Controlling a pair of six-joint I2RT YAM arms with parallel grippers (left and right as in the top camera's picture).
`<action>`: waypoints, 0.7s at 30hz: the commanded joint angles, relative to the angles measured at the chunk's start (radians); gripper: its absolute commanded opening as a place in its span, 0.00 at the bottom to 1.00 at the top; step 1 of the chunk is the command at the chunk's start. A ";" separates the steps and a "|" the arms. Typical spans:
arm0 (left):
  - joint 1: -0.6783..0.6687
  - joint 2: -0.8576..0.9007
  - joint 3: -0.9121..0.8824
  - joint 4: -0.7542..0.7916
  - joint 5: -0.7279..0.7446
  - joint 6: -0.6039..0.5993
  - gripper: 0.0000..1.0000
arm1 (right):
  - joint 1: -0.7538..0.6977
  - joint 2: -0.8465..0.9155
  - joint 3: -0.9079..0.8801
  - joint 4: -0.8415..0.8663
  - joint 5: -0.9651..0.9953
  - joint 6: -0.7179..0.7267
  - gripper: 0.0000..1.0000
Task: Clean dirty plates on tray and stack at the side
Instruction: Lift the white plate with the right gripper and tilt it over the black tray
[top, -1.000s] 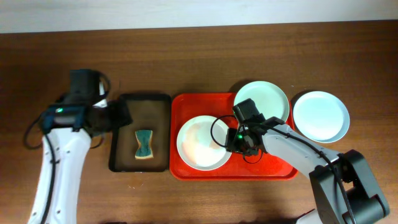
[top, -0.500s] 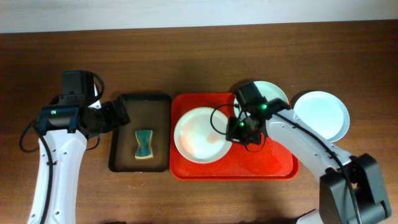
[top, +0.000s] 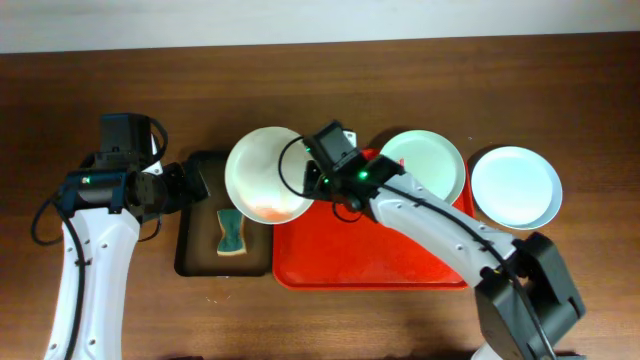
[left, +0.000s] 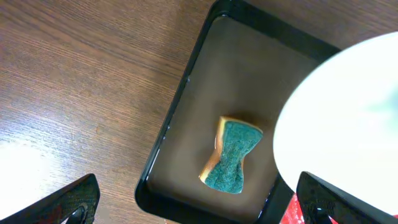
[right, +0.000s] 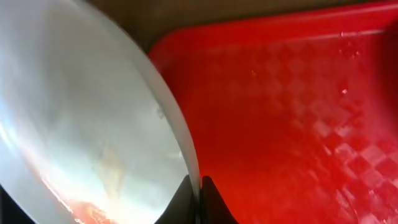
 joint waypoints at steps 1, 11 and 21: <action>0.003 -0.005 0.007 0.002 0.008 -0.006 0.99 | 0.030 -0.001 0.027 0.028 0.137 0.021 0.04; 0.003 -0.005 0.007 0.002 0.008 -0.006 0.99 | 0.061 0.067 0.287 -0.059 0.278 -0.152 0.04; 0.003 -0.005 0.007 0.002 0.008 -0.006 0.99 | 0.266 0.114 0.328 0.167 0.700 -0.667 0.04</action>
